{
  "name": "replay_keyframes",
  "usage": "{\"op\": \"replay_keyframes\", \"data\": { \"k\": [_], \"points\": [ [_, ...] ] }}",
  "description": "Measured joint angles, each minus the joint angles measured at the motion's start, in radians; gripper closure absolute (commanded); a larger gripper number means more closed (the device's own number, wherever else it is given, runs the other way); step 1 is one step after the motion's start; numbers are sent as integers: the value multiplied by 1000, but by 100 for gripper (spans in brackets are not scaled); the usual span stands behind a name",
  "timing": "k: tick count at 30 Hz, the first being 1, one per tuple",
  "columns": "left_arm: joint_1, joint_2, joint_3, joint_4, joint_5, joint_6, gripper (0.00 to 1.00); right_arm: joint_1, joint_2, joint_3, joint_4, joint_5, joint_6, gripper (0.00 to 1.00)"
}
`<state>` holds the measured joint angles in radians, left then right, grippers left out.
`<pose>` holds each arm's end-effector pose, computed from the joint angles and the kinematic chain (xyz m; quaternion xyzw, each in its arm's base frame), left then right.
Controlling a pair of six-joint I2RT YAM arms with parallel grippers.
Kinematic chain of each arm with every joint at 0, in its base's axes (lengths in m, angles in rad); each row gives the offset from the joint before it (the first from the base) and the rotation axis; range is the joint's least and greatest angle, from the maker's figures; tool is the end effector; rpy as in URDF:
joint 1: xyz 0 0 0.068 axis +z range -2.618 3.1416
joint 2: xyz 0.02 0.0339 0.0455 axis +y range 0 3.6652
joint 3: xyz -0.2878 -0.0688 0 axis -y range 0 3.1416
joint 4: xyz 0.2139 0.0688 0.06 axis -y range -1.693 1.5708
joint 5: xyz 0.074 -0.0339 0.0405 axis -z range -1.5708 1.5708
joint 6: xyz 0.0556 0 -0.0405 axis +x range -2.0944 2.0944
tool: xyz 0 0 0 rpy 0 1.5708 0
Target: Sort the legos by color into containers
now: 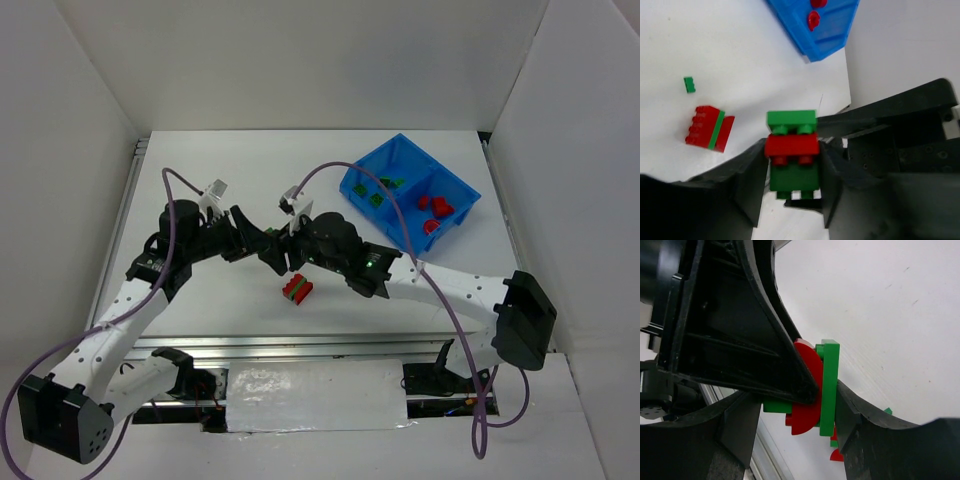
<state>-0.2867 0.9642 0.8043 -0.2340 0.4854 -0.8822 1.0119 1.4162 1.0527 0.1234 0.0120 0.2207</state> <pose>0.1753 -0.0787 0.3279 -0.1093 0.8110 -0.4640 0.3391 0.1717 0.2733 0.3471 -0.2997 0.7274 0.3530 0.5065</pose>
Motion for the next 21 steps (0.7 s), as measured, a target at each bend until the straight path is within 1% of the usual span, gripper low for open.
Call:
{"op": "replay_keyframes", "data": {
  "k": [1, 3, 4, 6, 8, 9, 10, 12, 14, 17, 19, 21],
  "points": [
    [-5, 0, 2, 19, 16, -9, 61, 2, 0, 0, -1, 0, 3, 98],
    [-17, 0, 2, 44, 17, -14, 71, 4, 2, 0, -3, 11, 3, 98],
    [-18, 0, 2, 47, 21, -16, 79, 5, 2, 0, 1, 16, 4, 98],
    [-18, 0, 2, 54, 20, -15, 90, 5, 5, 0, 8, 24, 7, 98],
    [-17, 1, 2, 56, 17, -14, 100, 5, 10, 0, 15, 27, 8, 95],
    [-16, 2, 2, 55, 16, -13, 100, 5, 13, 0, 18, 28, 10, 72],
    [-15, 2, 2, 54, 16, -12, 100, 5, 15, 0, 19, 27, 11, 46],
    [-14, 3, 2, 54, 19, -8, 100, 5, 15, 0, 19, 26, 22, 1],
    [-18, 3, 3, 54, 33, 12, 100, -2, 15, 0, 22, -5, 32, 0],
    [-24, 3, 10, 35, 41, 58, 100, -49, 13, 0, 12, -147, 43, 0],
    [-24, 3, 21, 25, 51, 103, 100, -109, 3, -2, 1, -284, 57, 0],
    [-24, -3, 26, 27, 70, 150, 100, -197, -28, -27, 16, -452, 87, 0]
  ]
}}
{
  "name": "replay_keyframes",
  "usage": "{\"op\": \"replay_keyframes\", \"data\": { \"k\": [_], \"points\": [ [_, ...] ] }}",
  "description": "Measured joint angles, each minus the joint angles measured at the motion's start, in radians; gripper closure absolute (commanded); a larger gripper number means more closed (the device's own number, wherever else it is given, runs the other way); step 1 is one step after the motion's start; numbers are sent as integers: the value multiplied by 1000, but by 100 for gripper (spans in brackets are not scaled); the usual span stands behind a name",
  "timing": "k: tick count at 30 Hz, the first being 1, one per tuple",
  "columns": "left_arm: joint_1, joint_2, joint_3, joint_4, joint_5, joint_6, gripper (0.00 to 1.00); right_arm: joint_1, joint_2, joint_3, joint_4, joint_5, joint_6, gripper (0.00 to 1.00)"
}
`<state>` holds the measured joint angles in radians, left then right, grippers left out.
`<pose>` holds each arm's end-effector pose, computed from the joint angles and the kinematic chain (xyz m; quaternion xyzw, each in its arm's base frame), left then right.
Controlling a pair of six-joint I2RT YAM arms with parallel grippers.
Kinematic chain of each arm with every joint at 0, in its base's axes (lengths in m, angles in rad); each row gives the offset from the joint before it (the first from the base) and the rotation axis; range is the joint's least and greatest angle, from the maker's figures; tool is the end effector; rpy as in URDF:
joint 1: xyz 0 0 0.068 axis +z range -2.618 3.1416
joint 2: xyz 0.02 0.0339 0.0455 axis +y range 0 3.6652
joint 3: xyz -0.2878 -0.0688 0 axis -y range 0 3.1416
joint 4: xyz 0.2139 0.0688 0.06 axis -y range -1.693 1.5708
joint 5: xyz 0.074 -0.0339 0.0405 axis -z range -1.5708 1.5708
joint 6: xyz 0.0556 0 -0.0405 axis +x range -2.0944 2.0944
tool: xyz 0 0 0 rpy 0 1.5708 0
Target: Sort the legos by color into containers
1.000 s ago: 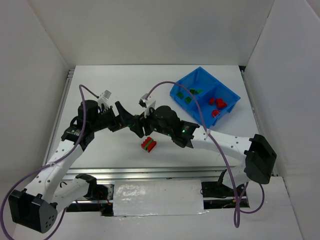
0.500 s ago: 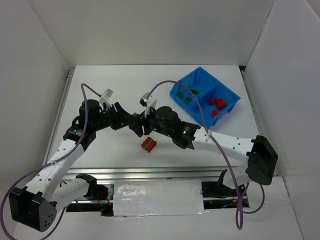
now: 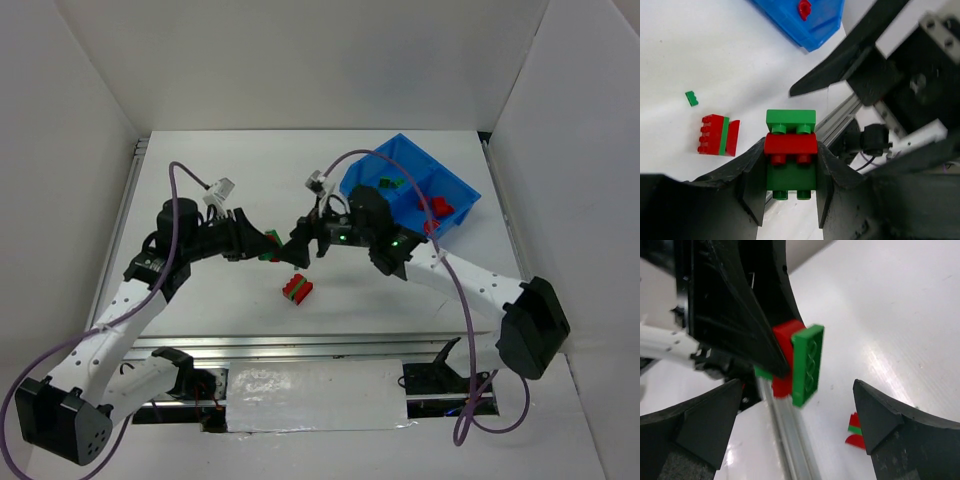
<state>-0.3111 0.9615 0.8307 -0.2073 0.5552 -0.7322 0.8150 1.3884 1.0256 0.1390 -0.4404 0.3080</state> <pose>0.1715 -0.0859 0.3409 -0.0091 0.8005 -0.4709 0.3706 0.1956 0.2420 0.3491 -0.3232 0.7042 0.4686 0.4243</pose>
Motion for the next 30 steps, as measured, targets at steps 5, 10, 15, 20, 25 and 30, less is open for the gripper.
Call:
{"op": "replay_keyframes", "data": {
  "k": [5, 10, 15, 20, 25, 30],
  "points": [
    [0, -55, -5, 42, 76, 56, 100, -128, -97, -58, 20, -289, 71, 0],
    [0, -132, -65, 208, 206, 43, 100, -118, -114, -48, 45, -413, 129, 4],
    [-3, -156, -98, 315, 307, 19, 100, -114, -91, -46, 119, -474, 204, 9],
    [-5, -174, -102, 366, 349, 8, 100, -93, -76, -34, 156, -486, 227, 31],
    [-6, -184, -103, 386, 364, -3, 100, -72, -56, -22, 188, -502, 239, 98],
    [-5, -181, -103, 386, 369, -1, 100, -72, -58, -23, 192, -509, 218, 100]
  ]
}}
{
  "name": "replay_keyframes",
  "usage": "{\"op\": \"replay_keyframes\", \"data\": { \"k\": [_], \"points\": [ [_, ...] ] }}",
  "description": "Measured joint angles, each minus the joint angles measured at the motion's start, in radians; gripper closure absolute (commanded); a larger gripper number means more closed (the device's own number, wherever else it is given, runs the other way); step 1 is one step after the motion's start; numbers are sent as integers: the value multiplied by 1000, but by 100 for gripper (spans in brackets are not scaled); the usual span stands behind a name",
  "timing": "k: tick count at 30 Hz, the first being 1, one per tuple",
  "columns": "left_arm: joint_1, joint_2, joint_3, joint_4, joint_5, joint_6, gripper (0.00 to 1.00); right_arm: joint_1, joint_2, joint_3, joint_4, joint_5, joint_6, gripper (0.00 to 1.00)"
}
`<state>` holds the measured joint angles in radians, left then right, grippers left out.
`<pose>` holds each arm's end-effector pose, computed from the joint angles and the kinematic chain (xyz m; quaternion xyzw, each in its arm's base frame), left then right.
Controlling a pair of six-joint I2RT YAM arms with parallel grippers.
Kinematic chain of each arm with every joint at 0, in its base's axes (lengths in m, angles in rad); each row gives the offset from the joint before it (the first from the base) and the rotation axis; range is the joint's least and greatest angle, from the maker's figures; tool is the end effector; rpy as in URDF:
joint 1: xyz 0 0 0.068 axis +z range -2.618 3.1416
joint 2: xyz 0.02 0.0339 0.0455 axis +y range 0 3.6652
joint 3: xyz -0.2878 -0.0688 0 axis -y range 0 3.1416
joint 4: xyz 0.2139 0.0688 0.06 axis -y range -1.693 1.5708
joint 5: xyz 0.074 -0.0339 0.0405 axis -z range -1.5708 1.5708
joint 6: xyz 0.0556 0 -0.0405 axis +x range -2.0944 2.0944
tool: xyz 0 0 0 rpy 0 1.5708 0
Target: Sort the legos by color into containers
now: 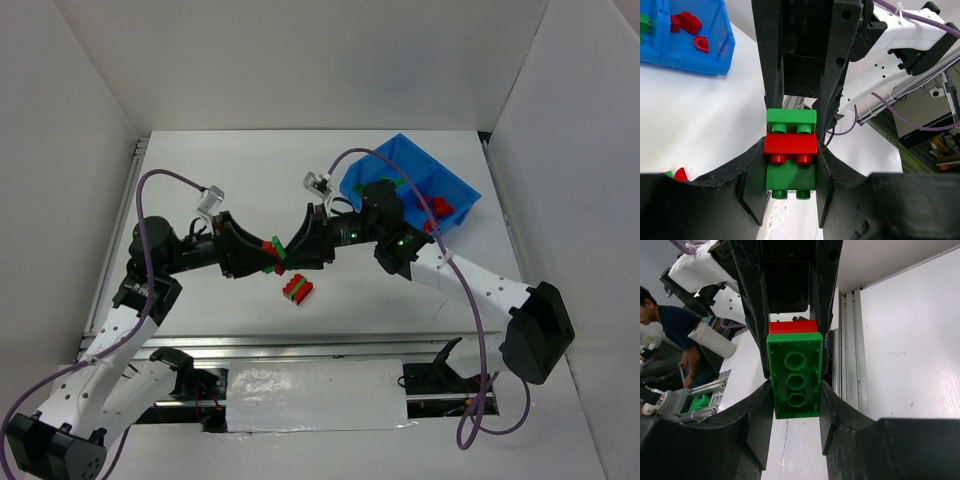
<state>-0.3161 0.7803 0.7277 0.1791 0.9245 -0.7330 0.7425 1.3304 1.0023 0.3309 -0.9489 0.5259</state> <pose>0.1182 -0.0853 0.3782 0.2050 0.6481 -0.5915 0.4337 0.1755 0.2224 0.3812 -0.3895 0.5895 0.6331 0.3163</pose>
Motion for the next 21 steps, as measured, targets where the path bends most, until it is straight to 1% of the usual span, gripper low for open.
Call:
{"op": "replay_keyframes", "data": {
  "k": [3, 11, 16, 19, 21],
  "points": [
    [-1, -3, 2, -21, -6, 21, 100, -10, 0, -10, 8, -2, -5, 100],
    [-19, -14, 14, -90, -67, 60, 100, -47, 0, -64, 115, -40, 38, 100],
    [-9, -30, 32, -166, -80, 101, 100, -161, -3, -79, 109, -31, 47, 100],
    [-9, -29, 37, -180, -90, 105, 100, -197, -3, -79, 100, -18, 45, 100],
    [-9, -25, 43, -198, -104, 109, 100, -216, -5, -79, 76, 21, 35, 100]
  ]
}}
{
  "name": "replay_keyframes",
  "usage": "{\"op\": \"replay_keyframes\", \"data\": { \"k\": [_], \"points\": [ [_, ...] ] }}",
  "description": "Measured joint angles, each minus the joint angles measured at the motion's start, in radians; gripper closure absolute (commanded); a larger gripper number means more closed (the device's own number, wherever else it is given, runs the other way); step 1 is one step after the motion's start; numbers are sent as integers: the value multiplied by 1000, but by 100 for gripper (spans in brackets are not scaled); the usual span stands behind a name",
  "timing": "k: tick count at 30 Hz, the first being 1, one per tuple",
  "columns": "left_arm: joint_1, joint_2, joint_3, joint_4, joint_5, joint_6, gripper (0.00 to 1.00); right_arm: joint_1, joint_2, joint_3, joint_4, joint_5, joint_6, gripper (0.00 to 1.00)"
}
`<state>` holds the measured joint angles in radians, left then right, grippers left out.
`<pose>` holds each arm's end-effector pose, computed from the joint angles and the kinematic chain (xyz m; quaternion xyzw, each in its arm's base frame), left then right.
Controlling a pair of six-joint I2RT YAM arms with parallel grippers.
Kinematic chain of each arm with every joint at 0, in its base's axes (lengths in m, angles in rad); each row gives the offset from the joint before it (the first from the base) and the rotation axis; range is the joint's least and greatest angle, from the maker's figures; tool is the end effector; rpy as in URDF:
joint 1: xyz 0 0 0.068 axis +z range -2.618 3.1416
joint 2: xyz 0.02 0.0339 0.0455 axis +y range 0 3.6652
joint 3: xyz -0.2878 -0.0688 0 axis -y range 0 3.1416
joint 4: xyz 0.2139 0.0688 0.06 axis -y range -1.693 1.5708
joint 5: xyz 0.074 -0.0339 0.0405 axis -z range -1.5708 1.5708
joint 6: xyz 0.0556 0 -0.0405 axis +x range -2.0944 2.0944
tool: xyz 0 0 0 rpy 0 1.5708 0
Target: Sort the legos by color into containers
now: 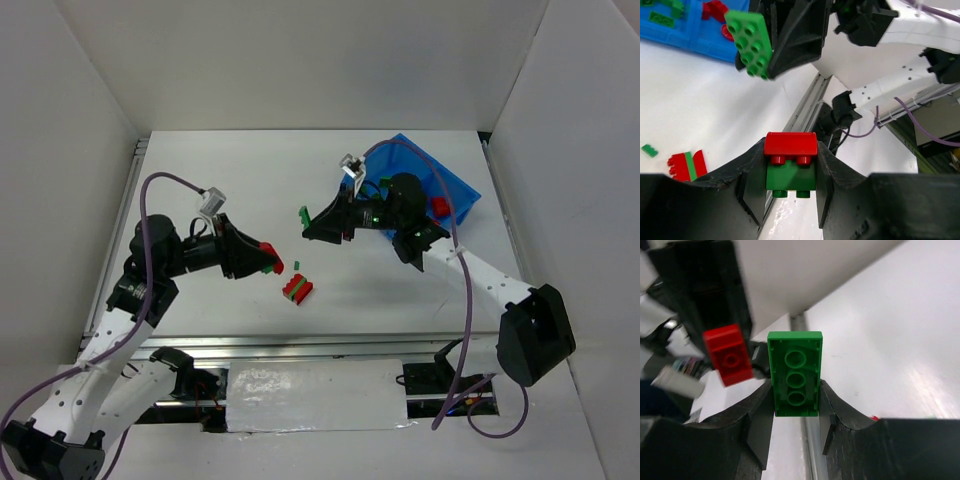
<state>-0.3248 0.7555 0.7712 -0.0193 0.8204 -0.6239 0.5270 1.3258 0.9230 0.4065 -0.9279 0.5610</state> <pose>0.1153 -0.0817 0.3738 0.1816 0.6843 -0.5470 0.4468 0.2177 0.1782 0.3645 -0.3062 0.6365 0.5981 0.3786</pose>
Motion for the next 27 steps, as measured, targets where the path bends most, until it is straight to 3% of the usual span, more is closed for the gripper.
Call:
{"op": "replay_keyframes", "data": {
  "k": [2, 5, 9, 15, 16, 18, 20, 27],
  "points": [
    [0, 9, 21, -48, -34, 20, 100, -22, -2, 7, -60, 81, -13, 100],
    [0, 39, 97, -164, -126, 57, 100, -58, 48, 126, -276, 385, -28, 100],
    [2, 58, 161, -267, -217, 123, 100, -122, 251, 433, -512, 818, 5, 98],
    [6, 23, 148, -332, -263, 154, 100, -292, 598, 771, -756, 1147, 57, 90],
    [6, 15, 146, -336, -266, 156, 100, -311, 643, 809, -787, 1172, 60, 86],
    [6, 2, 143, -346, -268, 160, 100, -344, 723, 859, -828, 1197, 55, 44],
    [7, -6, 143, -350, -268, 170, 100, -364, 780, 899, -880, 1207, 51, 25],
    [8, 2, 142, -349, -239, 176, 100, -365, 827, 1009, -957, 1151, -3, 15]
  ]
}}
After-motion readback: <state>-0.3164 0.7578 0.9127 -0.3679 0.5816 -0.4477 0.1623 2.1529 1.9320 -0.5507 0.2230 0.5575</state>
